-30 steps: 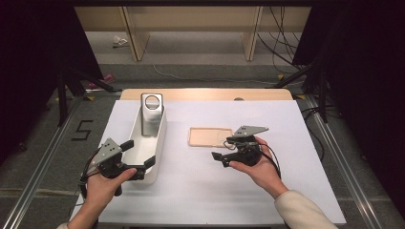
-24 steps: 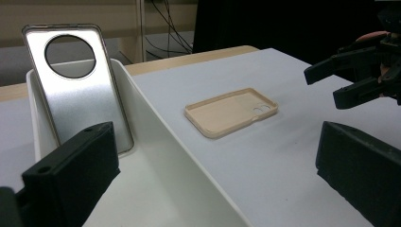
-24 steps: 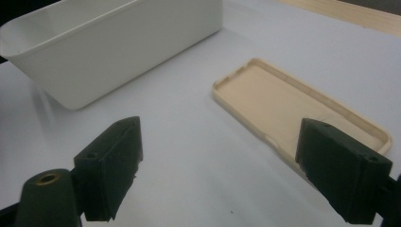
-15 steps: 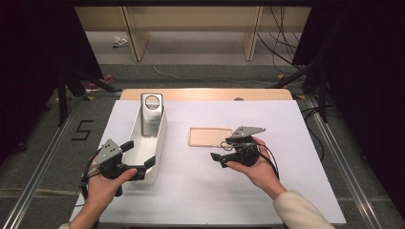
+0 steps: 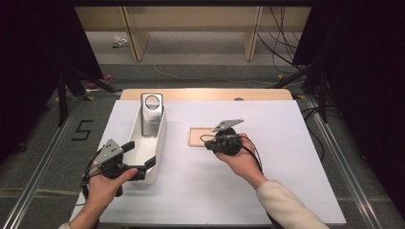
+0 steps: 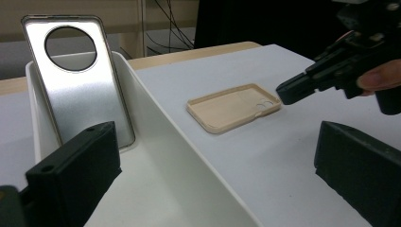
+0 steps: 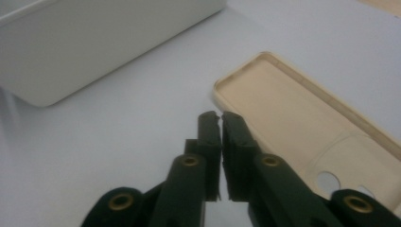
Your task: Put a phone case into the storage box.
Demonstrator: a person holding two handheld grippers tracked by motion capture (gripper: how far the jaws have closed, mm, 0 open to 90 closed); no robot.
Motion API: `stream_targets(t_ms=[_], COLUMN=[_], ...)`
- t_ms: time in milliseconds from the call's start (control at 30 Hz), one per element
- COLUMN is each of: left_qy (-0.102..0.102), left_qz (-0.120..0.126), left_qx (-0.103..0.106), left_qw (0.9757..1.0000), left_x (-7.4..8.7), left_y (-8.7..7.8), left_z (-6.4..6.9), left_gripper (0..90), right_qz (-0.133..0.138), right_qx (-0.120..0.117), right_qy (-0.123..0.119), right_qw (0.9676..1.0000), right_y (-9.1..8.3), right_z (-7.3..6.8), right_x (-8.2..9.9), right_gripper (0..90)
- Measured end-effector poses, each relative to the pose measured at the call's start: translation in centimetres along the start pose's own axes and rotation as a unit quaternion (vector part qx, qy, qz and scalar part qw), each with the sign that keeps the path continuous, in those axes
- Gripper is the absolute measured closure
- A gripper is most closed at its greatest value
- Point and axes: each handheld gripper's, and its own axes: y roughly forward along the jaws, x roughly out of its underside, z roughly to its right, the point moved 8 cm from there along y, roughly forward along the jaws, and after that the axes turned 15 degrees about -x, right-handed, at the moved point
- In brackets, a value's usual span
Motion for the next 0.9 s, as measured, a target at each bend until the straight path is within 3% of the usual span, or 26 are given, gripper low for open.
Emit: stream_targets(t_ms=[267, 400, 700, 900], left_qy=[0.0, 0.002, 0.003, 0.003], left_qz=[0.001, 0.001, -0.001, -0.001], left_qx=[0.0, 0.001, 0.003, 0.004], left_qw=[1.0, 1.0, 1.0, 1.0], left_x=[0.0, 0.0, 0.1, 0.1], left_y=[0.0, 0.0, 0.1, 0.1], left_z=[0.0, 0.0, 0.1, 0.1], left_gripper=[0.7, 0.8, 1.0, 1.0], right_qz=[-0.027, -0.032, -0.054, -0.064], right_qx=[0.017, 0.028, 0.046, 0.051], right_qy=[0.017, 0.038, 0.052, 0.062], right_qw=[0.9993, 0.9984, 0.9962, 0.9947], right_y=[3.4, 4.8, 6.6, 7.6], right_z=[1.1, 2.2, 3.6, 3.7], right_x=[-1.6, -2.0, -2.0, -1.7], right_gripper=[90.0, 90.0, 90.0, 90.0])
